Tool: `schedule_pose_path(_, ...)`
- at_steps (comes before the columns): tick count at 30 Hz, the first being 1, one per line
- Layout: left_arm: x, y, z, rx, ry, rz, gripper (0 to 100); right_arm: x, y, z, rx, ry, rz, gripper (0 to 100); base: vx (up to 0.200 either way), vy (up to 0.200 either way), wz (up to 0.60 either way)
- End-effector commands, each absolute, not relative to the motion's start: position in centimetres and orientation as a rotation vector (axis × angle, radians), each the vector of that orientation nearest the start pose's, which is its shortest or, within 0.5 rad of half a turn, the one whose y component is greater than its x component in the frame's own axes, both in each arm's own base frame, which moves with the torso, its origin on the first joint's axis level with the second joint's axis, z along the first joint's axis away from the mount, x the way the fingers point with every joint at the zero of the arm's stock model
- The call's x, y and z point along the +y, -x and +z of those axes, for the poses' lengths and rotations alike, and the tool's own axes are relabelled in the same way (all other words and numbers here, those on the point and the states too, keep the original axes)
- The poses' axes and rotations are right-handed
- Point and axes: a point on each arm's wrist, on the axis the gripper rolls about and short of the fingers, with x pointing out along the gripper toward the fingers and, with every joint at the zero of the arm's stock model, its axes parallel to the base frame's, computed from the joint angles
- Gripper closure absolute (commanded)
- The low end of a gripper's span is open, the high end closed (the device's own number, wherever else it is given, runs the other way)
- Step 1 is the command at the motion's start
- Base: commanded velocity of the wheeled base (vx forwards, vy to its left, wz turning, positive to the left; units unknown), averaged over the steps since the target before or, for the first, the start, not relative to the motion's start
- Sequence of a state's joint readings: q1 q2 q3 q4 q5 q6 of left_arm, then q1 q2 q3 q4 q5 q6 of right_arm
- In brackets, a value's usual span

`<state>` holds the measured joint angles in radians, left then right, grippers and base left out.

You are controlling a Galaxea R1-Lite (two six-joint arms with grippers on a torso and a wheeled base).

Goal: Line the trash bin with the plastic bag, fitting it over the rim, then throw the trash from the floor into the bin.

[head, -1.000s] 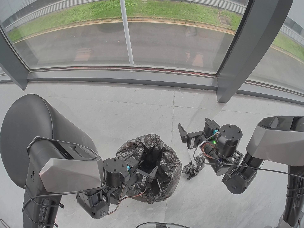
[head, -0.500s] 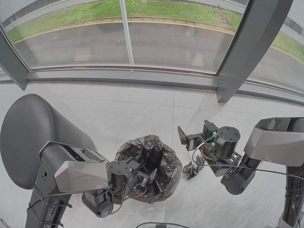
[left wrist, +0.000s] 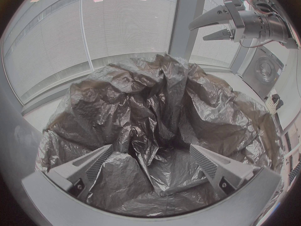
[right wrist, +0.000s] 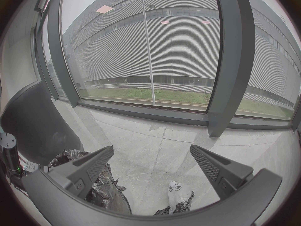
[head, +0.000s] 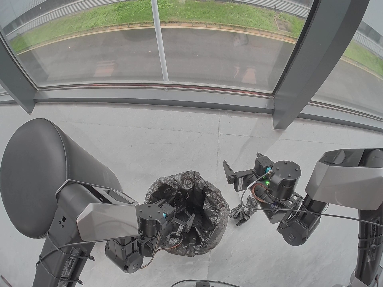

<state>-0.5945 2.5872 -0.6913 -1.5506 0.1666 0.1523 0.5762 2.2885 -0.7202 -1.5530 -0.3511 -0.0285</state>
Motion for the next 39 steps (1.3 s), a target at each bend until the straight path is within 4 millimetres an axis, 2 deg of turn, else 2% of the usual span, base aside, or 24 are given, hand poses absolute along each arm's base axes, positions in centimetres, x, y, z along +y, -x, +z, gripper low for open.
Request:
schedule_pose_path(1,-20.2,-30.6,-7.7,0.309,-0.301,-0.45,0,19.9,-31.9,4.5,0.009,0.035,0.226,0,0.0,0.0,0.0)
schedule_pose_path(5,-20.1,-30.7,-8.0,0.307,-0.338,-0.454,0,19.9,-32.0,4.3,0.01,0.037,0.226,0,0.0,0.0,0.0)
schedule_pose_path(10,-20.1,-30.7,-7.3,0.293,-0.325,-0.448,0,19.9,-32.0,4.3,0.012,0.038,0.226,0,0.0,0.0,0.0)
schedule_pose_path(13,-20.3,-30.4,-5.7,0.271,-0.295,-0.447,0,19.9,-32.0,4.3,0.01,0.037,0.226,0,0.0,0.0,0.0)
schedule_pose_path(17,-22.1,-28.4,-1.6,0.198,-0.22,-0.482,0,19.9,-32.0,4.2,0.014,0.039,0.226,0,0.0,0.0,0.0)
schedule_pose_path(18,-22.2,-28.3,-1.3,0.193,-0.216,-0.484,0,19.9,-32.1,4.1,0.016,0.04,0.226,0,0.0,0.0,0.0)
schedule_pose_path(19,-22.5,-27.3,0.3,0.165,-0.205,-0.506,0,19.9,-32.1,3.8,0.023,0.044,0.226,0,0.0,0.0,0.0)
schedule_pose_path(24,-22.7,-25.1,4.3,0.091,-0.16,-0.54,0,20.0,-32.6,2.9,0.035,0.05,0.22,0,0.0,0.0,0.0)
schedule_pose_path(27,-21.9,-23.8,8.5,-0.001,-0.082,-0.547,0,19.7,-33.4,2.0,0.045,0.053,0.202,0,0.0,0.0,0.0)
schedule_pose_path(28,-21.8,-23.7,9.1,-0.015,-0.066,-0.546,0,19.6,-33.5,1.7,0.048,0.054,0.199,0,0.0,0.0,0.0)
schedule_pose_path(30,-20.7,-23.0,11.6,-0.066,0.023,-0.533,0,19.2,-34.4,0.8,0.056,0.052,0.177,0,0.0,0.0,0.0)
schedule_pose_path(31,-20.7,-23.0,11.6,-0.066,0.023,-0.533,0,19.2,-34.4,0.8,0.056,0.052,0.177,0,0.0,0.0,0.0)
schedule_pose_path(32,-19.0,-22.8,12.6,-0.074,0.072,-0.501,0,19.1,-34.8,-0.1,0.068,0.049,0.169,0,0.0,0.0,0.0)
schedule_pose_path(34,-17.1,-22.8,13.3,-0.079,0.103,-0.453,0,19.1,-35.2,-1.0,0.081,0.055,0.163,0,0.0,0.0,0.0)
schedule_pose_path(39,-14.7,-24.3,14.6,-0.124,0.155,-0.408,0,18.6,-36.2,-2.8,0.1,0.061,0.139,0,0.0,0.0,0.0)
